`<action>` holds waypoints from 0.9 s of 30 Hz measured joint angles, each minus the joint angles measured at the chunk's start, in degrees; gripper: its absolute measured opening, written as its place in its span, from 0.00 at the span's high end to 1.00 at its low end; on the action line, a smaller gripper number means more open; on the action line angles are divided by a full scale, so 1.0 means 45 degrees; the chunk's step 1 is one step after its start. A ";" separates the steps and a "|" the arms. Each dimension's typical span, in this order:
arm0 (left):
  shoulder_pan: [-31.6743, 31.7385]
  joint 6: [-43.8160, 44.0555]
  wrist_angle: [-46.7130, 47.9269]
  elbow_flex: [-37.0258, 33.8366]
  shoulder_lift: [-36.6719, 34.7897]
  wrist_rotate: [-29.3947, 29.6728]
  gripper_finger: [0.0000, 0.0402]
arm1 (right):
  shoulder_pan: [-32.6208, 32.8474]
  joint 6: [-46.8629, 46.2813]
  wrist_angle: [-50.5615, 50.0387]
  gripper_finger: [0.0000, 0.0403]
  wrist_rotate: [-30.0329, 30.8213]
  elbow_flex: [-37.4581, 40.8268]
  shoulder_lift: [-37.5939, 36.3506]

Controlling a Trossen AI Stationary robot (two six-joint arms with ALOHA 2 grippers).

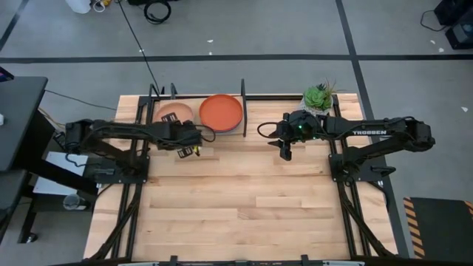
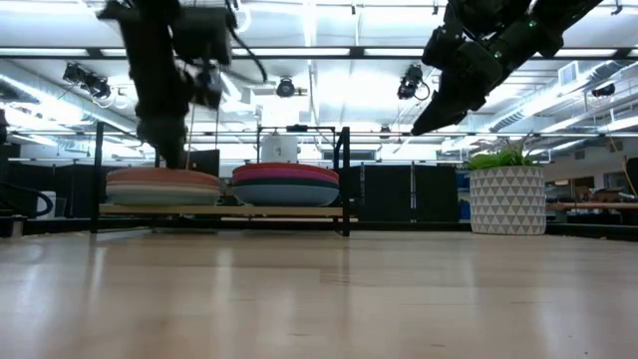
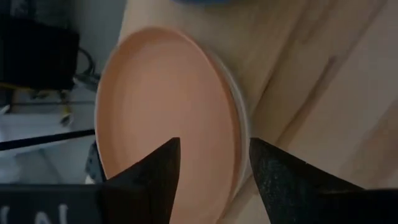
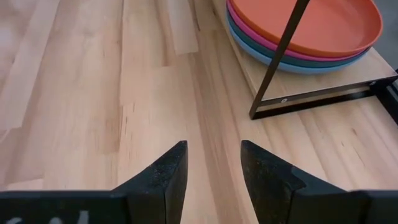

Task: Place and stack plates onto a shelf
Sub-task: Stack the brown plate on top of the gray plate on the shelf, then return to Home Position

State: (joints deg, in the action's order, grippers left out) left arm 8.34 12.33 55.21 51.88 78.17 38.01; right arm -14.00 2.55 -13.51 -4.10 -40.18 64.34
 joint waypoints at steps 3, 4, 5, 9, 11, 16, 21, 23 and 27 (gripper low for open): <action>-0.0146 -0.0004 -0.0333 0.0000 -0.1065 -0.0017 0.50 | 0.0000 0.0000 0.0071 0.62 0.0000 0.0000 0.0000; -0.0184 0.0000 -0.0412 0.0000 -0.1383 -0.0022 0.50 | 0.0000 -0.0002 0.0105 0.62 -0.0005 0.0000 0.0000; -0.0185 0.0013 -0.0499 0.0000 -0.1646 -0.0036 0.50 | 0.0000 -0.0005 0.0154 0.62 -0.0005 0.0000 0.0000; -0.0187 -0.0011 -0.1542 -0.0283 -0.2217 -0.1325 0.50 | 0.0000 -0.0022 0.0193 0.62 -0.0010 0.0000 0.0000; -0.0243 -0.0028 -0.1810 -0.0711 -0.2155 -0.2195 0.50 | 0.0009 -0.0143 0.0122 0.62 -0.0019 0.0000 0.0000; -0.0471 -0.0015 -0.1855 -0.2331 -0.1849 -0.1623 0.50 | 0.0024 -0.0209 0.0061 0.62 -0.0107 0.0000 0.0000; -0.0462 0.0051 -0.2159 -0.2624 -0.1791 -0.0099 0.50 | 0.0019 -0.0209 0.0317 0.62 -0.0107 0.0000 0.0000; -0.0528 -0.0325 -0.2616 -0.2599 -0.1787 0.0104 0.50 | 0.0024 -0.0209 0.0351 0.62 -0.0107 0.0000 0.0000; -0.0828 -0.1098 -0.3023 -0.2599 -0.1791 -0.0349 0.50 | 0.0024 -0.0209 0.0414 0.62 -0.0109 0.0000 0.0000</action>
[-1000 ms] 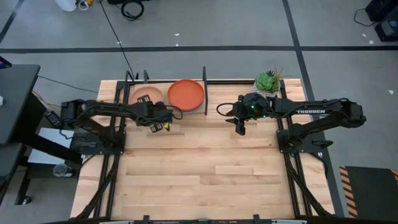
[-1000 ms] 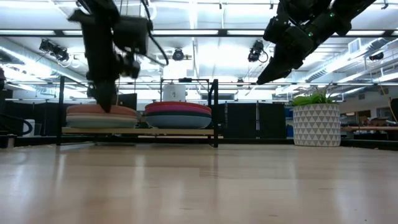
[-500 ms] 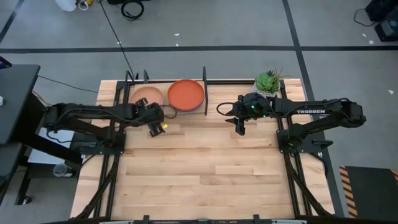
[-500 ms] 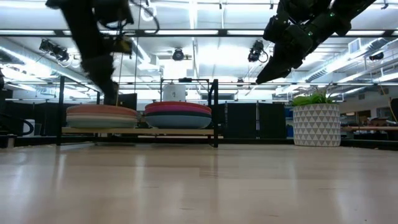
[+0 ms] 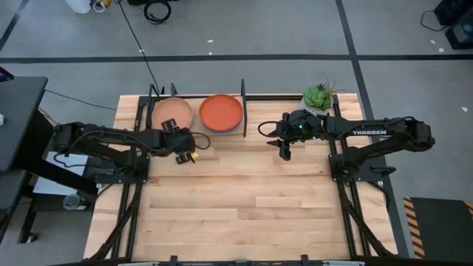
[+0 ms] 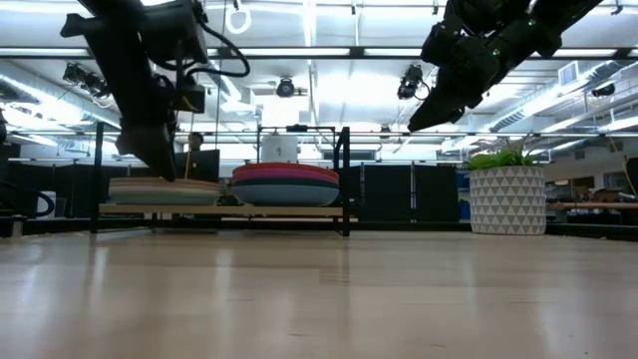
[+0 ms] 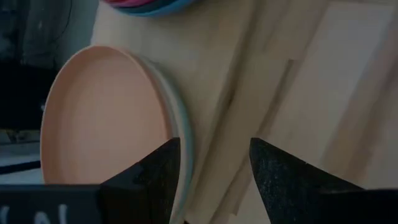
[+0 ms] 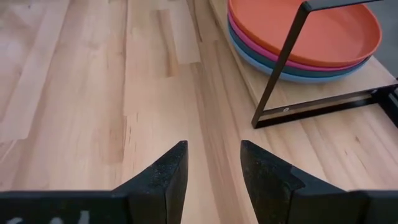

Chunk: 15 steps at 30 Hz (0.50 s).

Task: Place and stack plates onto a shelf
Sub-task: Return to Home Position

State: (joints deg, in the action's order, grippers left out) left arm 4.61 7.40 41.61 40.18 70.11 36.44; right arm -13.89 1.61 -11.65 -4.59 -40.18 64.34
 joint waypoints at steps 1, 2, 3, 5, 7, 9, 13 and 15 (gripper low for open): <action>-0.0098 -0.0084 0.0060 0.0023 0.0000 -0.0032 0.50 | -0.0005 0.0000 0.0002 0.62 0.0002 0.0000 0.0000; -0.0207 -0.0091 0.0092 0.0098 0.0000 -0.0035 0.50 | 0.0000 0.0000 0.0007 0.62 0.0002 0.0000 0.0000; -0.0306 -0.0043 0.0020 0.0218 0.0000 -0.0031 0.50 | 0.0000 0.0000 0.0007 0.62 0.0002 0.0000 0.0000; -0.0538 0.0208 -0.0463 0.0425 -0.0005 -0.0135 0.50 | 0.0000 0.0000 0.0002 0.62 0.0001 0.0000 0.0000; -0.0890 0.0216 -0.1506 0.0440 -0.0006 -0.0877 0.50 | 0.0000 0.0002 -0.0007 0.62 -0.0001 0.0000 0.0000; -0.1387 -0.0154 -0.2971 0.0330 -0.0009 -0.1719 0.50 | -0.0001 0.0326 -0.0004 0.62 -0.0002 0.0000 -0.0012; -0.2694 -0.0563 -0.3974 0.0025 -0.0191 -0.1333 0.51 | -0.0142 0.0747 0.0228 0.62 -0.0043 0.0332 -0.0607; -0.3404 -0.0484 -0.4139 -0.0148 -0.0822 -0.0470 0.53 | -0.0348 0.0645 0.0441 0.63 -0.0234 0.0670 -0.1070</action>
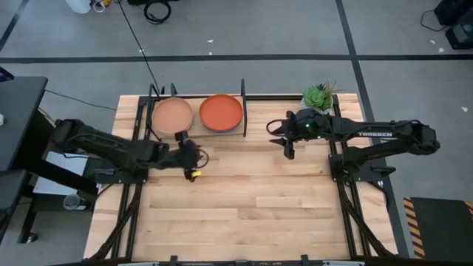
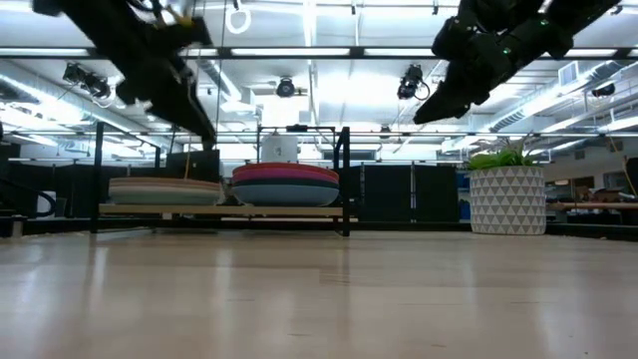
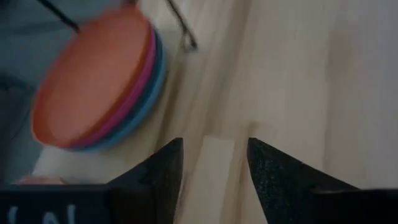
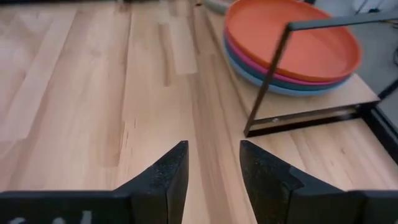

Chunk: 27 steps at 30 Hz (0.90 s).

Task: Place and stack plates onto a shelf
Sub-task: Return to Home Position

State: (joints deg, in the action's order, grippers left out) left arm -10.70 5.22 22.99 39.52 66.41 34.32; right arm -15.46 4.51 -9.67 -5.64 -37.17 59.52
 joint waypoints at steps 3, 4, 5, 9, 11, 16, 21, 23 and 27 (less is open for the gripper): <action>-0.0947 0.0266 -0.0349 -0.0607 -0.1252 0.0362 0.58 | -0.0256 -0.0487 0.0517 0.65 -0.0011 0.0750 -0.0770; -0.1232 0.0352 -0.0597 -0.0846 -0.1696 0.0350 0.59 | -0.0308 -0.0651 0.0725 0.66 0.0023 0.1027 -0.1007; -0.1499 0.0423 -0.0856 -0.1106 -0.2157 0.0366 0.60 | -0.0366 -0.0769 0.0955 0.66 0.0025 0.1350 -0.1241; -0.2372 0.0517 -0.1905 -0.2479 -0.3902 0.0457 0.64 | -0.0405 -0.1457 0.2837 0.69 0.0112 0.2501 -0.2036; -0.2617 0.0446 -0.2691 -0.3285 -0.4772 0.0447 0.64 | -0.0343 -0.1703 0.3828 0.69 0.0103 0.3030 -0.2326; -0.2952 0.0420 -0.3808 -0.5012 -0.6795 0.0392 0.65 | -0.0222 -0.2041 0.5513 0.70 0.0037 0.4180 -0.3194; -0.2962 -0.0115 -0.4570 -0.6225 -0.8732 0.0384 0.65 | -0.0164 -0.2157 0.7232 0.71 0.0308 0.5664 -0.4215; -0.2962 -0.0384 -0.4680 -0.6515 -0.9460 0.0386 0.65 | -0.0213 -0.2341 0.7761 0.72 0.0358 0.6286 -0.4657; -0.2962 -0.0931 -0.4764 -0.6939 -1.0708 0.0486 0.65 | -0.0304 -0.2949 0.8392 0.72 0.0353 0.7366 -0.5480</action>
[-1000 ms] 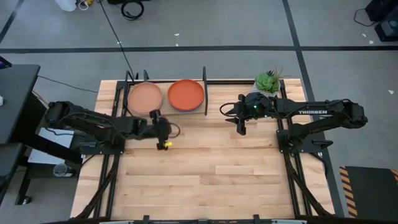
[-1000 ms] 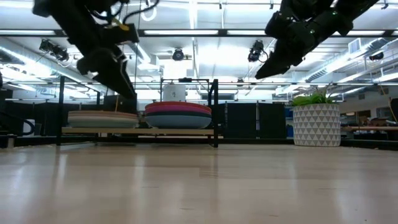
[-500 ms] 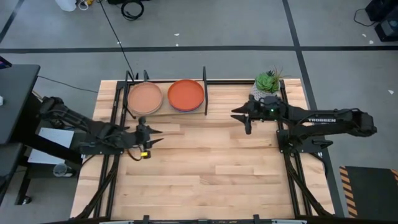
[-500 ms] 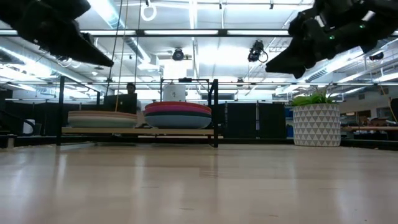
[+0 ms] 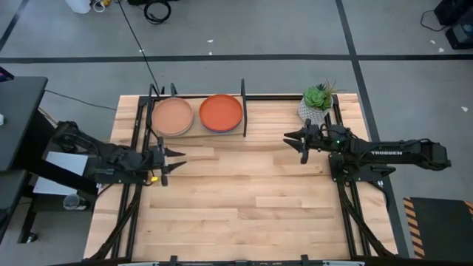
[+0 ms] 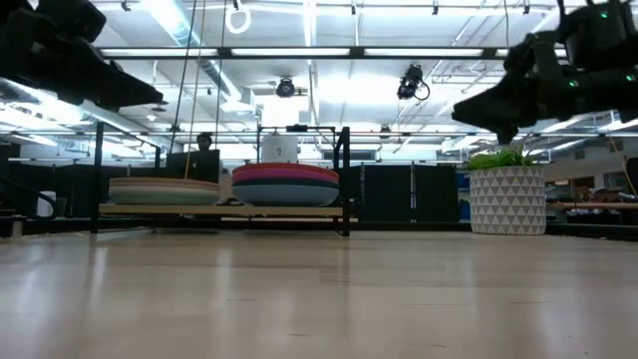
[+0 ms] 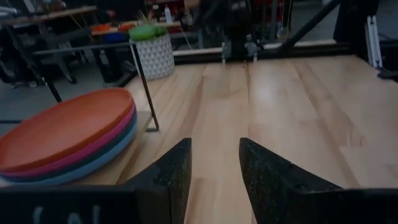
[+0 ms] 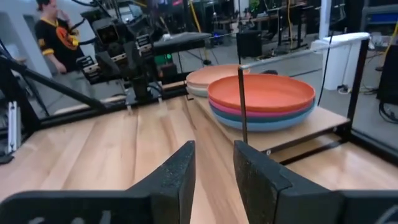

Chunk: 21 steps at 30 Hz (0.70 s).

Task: Place and stack plates onto a shelf
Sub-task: Return to Home Position

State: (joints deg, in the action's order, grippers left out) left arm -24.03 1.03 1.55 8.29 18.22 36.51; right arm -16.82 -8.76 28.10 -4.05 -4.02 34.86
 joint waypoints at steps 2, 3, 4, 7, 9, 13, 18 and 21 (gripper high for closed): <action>0.0000 -0.0204 0.0021 -0.0115 -0.0513 0.0010 0.65 | -0.0009 -0.0286 0.0138 0.72 -0.0005 0.0438 -0.0348; 0.0000 -0.0319 0.0018 -0.0179 -0.0725 0.0022 0.65 | -0.0009 -0.0404 0.0170 0.72 -0.0003 0.0644 -0.0530; 0.0000 -0.0384 -0.0013 -0.0260 -0.0913 0.0028 0.65 | -0.0009 -0.0495 0.0138 0.72 -0.0005 0.0812 -0.0698; 0.0000 -0.0626 0.0013 -0.0605 -0.1407 0.0039 0.65 | -0.0008 -0.0731 -0.0485 0.72 -0.0001 0.0813 -0.1012; 0.0000 -0.0707 -0.0006 -0.0956 -0.1719 0.0029 0.65 | 0.0007 -0.0828 -0.0467 0.72 -0.0015 0.0813 -0.1046; 0.0005 -0.0705 -0.0369 -0.1334 -0.2087 0.0021 0.65 | 0.0087 -0.0726 -0.0344 0.72 -0.0041 0.0813 -0.1038; 0.0005 -0.1954 -0.1046 -0.1413 -0.2050 -0.0067 0.65 | 0.0089 -0.0789 0.0141 0.72 0.0025 0.0813 -0.1007; 0.0005 -0.1984 -0.1603 -0.1413 -0.2058 -0.0064 0.65 | 0.0088 -0.0715 0.0187 0.72 0.0018 0.0813 -0.1002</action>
State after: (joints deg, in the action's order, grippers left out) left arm -24.01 -7.90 -5.67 1.93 8.96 36.22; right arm -16.43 -11.98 28.94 -3.97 -0.36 30.35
